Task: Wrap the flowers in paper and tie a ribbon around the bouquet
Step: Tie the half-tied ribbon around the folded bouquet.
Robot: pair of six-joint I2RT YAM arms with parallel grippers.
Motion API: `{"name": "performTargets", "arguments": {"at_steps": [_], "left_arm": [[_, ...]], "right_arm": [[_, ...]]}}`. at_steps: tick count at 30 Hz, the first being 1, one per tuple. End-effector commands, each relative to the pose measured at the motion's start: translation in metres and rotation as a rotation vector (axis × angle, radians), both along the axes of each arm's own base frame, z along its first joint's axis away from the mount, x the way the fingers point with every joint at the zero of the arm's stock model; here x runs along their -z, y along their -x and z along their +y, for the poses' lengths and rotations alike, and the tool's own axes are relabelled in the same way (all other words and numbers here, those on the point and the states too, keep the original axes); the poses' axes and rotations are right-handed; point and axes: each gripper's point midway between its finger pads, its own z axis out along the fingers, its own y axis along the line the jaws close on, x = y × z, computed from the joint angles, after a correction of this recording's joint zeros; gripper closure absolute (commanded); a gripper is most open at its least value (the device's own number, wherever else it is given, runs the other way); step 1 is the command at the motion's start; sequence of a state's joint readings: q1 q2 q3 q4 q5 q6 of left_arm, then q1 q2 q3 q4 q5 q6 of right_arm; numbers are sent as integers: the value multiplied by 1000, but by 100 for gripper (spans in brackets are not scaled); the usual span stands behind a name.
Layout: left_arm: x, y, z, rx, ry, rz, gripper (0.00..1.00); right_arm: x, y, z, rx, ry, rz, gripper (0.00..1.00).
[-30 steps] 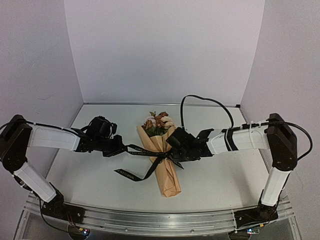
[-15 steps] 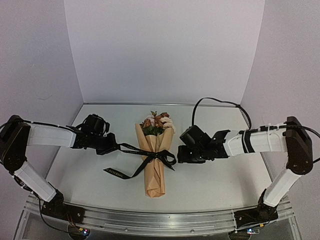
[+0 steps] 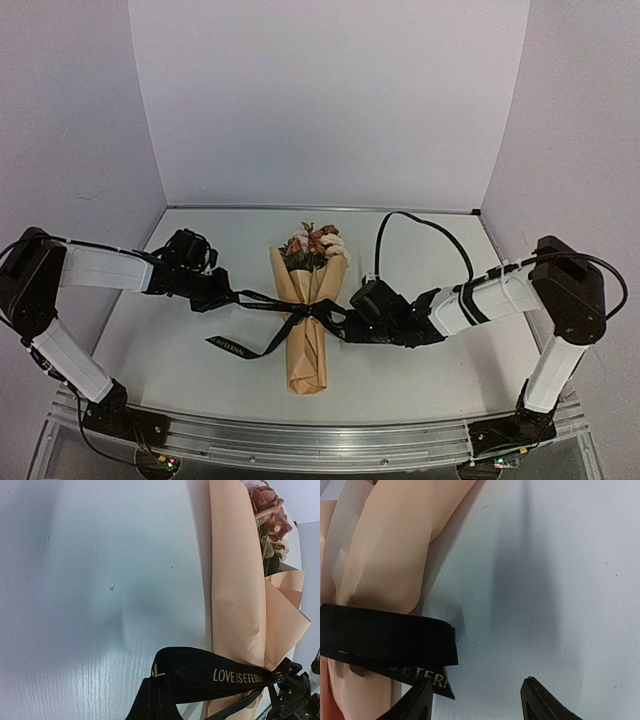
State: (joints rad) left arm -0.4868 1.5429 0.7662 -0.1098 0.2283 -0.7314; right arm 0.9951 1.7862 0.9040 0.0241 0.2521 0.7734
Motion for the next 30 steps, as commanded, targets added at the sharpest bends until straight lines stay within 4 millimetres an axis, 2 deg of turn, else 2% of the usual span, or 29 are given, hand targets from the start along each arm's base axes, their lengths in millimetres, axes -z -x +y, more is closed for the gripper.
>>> {"name": "performTargets", "arguments": {"at_steps": [1, 11, 13, 19, 23, 27, 28, 30], "left_arm": [[-13, -11, -2, 7, 16, -31, 100], [-11, -14, 0, -5, 28, -19, 100], [-11, -15, 0, -13, 29, -16, 100], [-11, -18, -3, -26, 53, -10, 100], [-14, -19, -3, -26, 59, -18, 100], [-15, -18, -2, -28, 52, -24, 100], [-16, -19, -1, -32, 53, -26, 100], [-16, -19, 0, -39, 55, -24, 100]], "right_arm": [[-18, -25, 12, 51, -27, -114, 35], [-13, -45, 29, 68, 5, -157, 34], [-13, -46, 30, 69, -2, -161, 35], [-16, -40, 52, 17, -69, -154, 40], [-14, -35, 53, 13, -114, -151, 38], [-9, -40, 57, 18, -114, -147, 37], [-7, -41, 58, 22, -119, -139, 38], [-3, -43, 56, 36, -123, -129, 46]]}}
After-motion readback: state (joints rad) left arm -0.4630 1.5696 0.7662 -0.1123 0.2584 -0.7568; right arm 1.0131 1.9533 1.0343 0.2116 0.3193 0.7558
